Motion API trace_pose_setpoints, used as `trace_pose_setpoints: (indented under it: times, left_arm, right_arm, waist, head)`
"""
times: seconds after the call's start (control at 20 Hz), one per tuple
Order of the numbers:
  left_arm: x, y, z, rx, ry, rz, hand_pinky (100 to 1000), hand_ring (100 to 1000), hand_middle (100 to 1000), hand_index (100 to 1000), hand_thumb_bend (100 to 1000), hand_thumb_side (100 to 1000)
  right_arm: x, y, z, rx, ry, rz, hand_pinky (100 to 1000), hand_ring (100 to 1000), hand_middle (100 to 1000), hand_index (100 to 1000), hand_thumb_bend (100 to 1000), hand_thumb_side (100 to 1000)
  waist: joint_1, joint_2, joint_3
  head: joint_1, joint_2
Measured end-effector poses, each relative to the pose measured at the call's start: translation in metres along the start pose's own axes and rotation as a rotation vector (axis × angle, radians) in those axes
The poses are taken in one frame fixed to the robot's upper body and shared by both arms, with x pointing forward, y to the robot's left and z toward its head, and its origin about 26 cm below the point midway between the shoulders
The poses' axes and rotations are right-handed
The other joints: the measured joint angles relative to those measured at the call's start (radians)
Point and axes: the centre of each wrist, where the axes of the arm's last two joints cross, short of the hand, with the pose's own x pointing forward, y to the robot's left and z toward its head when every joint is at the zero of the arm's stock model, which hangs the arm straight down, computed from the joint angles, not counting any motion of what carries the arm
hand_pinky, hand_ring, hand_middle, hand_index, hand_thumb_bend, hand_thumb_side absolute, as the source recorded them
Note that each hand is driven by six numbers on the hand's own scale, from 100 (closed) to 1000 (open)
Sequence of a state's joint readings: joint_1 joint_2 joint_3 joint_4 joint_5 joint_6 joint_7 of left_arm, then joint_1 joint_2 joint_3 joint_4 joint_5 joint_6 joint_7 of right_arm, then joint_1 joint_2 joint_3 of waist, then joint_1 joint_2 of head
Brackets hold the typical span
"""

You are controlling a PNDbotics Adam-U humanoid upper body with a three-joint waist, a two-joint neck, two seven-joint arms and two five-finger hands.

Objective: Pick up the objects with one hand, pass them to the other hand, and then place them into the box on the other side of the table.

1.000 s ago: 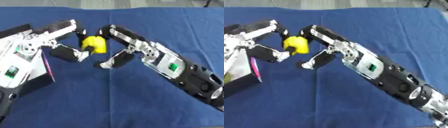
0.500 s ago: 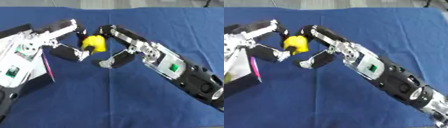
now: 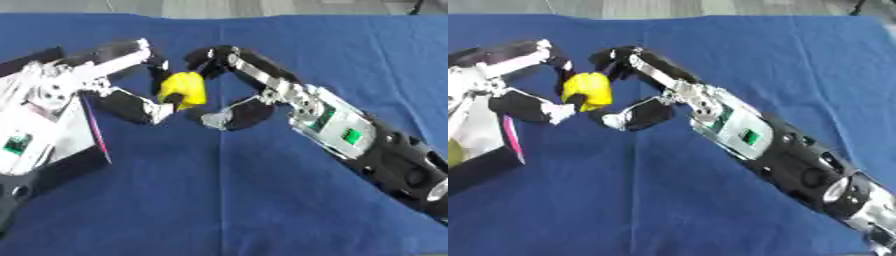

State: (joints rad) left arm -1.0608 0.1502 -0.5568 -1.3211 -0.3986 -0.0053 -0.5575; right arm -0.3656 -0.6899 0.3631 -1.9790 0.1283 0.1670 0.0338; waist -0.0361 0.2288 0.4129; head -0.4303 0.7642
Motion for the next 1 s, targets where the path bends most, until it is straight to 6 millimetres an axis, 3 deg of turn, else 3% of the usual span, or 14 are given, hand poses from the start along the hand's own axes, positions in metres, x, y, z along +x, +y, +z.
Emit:
trace_pose_setpoints:
  times: [0.4,0.8,1.0]
  left_arm:
    - [-0.011,0.011,0.023,0.074,0.026,-0.006,927,558,339,350,100,238]
    - [-0.058,0.041,0.092,0.271,0.226,0.011,913,561,342,357,100,216]
    - [-0.083,0.045,0.12,0.319,0.33,0.008,913,565,344,359,100,211]
  right_arm:
    - [-0.003,0.0,0.003,-0.017,0.011,0.0,780,757,794,893,395,291]
    - [-0.006,0.001,0.006,-0.027,0.011,0.0,784,757,795,893,396,279]
    - [-0.006,0.001,0.006,-0.03,-0.001,0.001,786,757,795,892,398,277]
  waist:
    - [0.0,0.0,0.0]
    - [0.002,0.0,0.001]
    - [0.002,0.0,0.001]
  head:
    - [0.01,0.0]
    - [0.05,0.0]
    - [0.081,0.0]
